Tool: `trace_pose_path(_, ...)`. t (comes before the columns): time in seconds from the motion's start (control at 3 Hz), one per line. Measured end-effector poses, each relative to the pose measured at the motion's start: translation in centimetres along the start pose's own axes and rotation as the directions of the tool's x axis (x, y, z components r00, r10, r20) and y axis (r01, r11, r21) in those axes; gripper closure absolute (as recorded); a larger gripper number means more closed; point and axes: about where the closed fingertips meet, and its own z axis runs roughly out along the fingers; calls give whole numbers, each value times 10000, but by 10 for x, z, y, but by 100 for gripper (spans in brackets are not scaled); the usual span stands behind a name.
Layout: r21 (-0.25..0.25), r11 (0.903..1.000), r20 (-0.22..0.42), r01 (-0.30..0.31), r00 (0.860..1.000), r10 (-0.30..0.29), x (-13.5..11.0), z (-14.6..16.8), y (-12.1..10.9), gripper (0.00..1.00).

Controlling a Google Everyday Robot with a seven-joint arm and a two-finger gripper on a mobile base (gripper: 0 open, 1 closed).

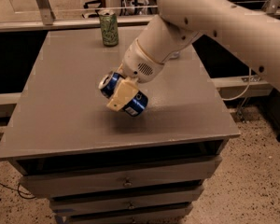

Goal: Knock pepsi can over

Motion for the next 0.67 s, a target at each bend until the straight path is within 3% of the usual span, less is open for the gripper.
trace_pose_path(0.33, 680, 9977, -359, 81, 9993, -57, -2, 20, -8, 59)
trace_pose_path(0.67, 938, 9955, -565, 155, 9984, -102, -4, 30, -10, 36)
